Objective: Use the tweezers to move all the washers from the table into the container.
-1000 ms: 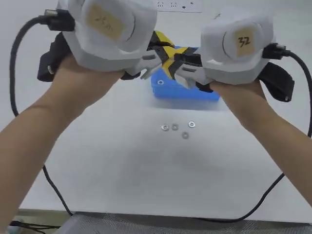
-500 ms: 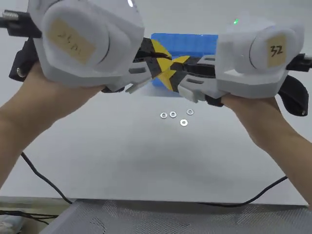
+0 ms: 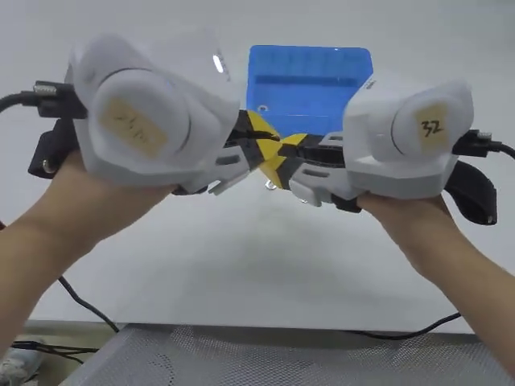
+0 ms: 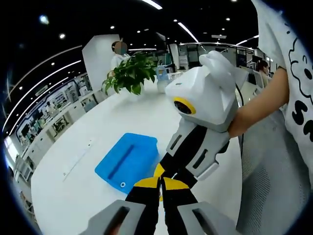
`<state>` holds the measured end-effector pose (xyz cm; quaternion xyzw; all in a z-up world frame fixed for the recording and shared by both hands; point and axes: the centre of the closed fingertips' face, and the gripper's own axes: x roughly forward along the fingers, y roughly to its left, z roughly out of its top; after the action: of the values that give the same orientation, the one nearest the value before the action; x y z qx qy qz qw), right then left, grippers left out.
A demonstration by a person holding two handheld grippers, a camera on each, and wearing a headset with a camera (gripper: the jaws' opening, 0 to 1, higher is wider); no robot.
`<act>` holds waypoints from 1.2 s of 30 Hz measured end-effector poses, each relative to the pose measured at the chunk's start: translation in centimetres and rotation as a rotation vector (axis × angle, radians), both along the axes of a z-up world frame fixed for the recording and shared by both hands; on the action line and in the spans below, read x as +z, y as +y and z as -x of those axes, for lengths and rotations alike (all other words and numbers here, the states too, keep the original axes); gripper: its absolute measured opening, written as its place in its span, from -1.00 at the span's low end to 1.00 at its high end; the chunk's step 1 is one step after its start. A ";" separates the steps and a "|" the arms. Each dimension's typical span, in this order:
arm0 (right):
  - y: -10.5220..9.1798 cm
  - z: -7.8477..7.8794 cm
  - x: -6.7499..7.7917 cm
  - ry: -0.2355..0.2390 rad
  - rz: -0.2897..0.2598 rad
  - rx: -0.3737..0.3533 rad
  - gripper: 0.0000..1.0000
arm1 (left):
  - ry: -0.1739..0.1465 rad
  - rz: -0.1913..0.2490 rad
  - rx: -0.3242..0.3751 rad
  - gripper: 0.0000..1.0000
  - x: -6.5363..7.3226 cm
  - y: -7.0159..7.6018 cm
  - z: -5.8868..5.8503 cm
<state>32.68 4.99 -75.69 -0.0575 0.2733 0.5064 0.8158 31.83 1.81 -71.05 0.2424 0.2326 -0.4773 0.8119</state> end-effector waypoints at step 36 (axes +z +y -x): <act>-0.2 -1.6 2.9 -0.158 0.059 0.053 -0.92 | -0.083 -0.007 -0.031 -1.00 3.2 -0.8 -1.2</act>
<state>34.30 4.79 -72.79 -0.1286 0.2215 0.5133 0.8191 33.05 0.99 -67.83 0.2685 0.1966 -0.4785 0.8125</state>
